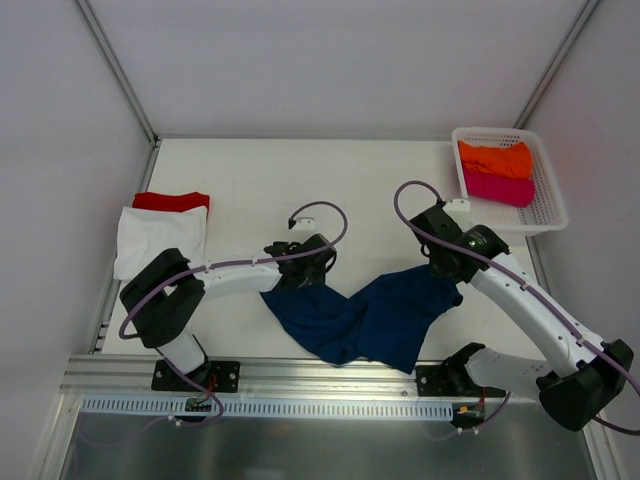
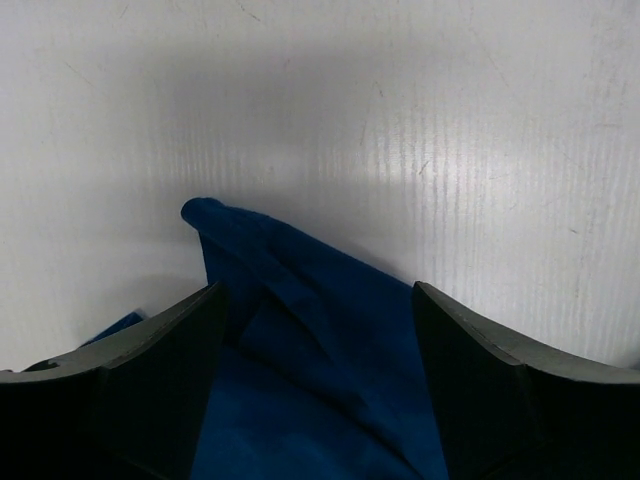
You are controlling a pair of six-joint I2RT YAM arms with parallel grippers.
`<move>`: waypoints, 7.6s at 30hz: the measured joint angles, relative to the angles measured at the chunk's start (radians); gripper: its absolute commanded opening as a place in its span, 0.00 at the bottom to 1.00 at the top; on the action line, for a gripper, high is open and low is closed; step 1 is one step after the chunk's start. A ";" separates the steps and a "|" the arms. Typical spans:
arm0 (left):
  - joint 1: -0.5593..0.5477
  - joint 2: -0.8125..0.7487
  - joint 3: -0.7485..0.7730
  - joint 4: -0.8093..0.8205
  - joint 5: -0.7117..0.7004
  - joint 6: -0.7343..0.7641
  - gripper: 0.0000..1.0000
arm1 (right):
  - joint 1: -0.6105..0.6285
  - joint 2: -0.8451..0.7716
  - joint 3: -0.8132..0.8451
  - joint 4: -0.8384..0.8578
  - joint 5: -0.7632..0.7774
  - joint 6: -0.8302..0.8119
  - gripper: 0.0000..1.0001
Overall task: Fold and stack the t-shirts
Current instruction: Flatten the tshirt out
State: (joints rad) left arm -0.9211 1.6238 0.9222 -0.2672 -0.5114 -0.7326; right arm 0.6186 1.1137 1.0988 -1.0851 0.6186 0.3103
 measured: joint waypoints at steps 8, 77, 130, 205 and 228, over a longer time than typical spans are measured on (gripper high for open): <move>0.000 0.119 0.061 0.002 -0.023 -0.017 0.45 | 0.000 0.006 -0.001 0.008 -0.004 -0.006 0.04; -0.042 -0.650 0.718 -0.489 -0.288 0.297 0.00 | 0.000 -0.409 0.608 0.191 -0.101 -0.336 0.04; 0.417 -0.005 0.338 -0.157 -0.177 0.174 0.00 | -0.256 0.126 -0.344 0.769 -0.653 -0.106 0.55; -0.024 -0.694 0.634 -0.251 -0.086 0.358 0.00 | -0.101 -0.441 0.399 0.504 -0.349 -0.259 0.01; -0.094 -0.727 0.882 -0.508 0.025 0.312 0.00 | -0.097 -0.266 1.069 0.459 -0.337 -0.468 0.00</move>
State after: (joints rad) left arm -1.0153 0.8967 1.8042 -0.7750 -0.4862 -0.4206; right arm 0.5217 0.8474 2.1674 -0.6266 0.2813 -0.1574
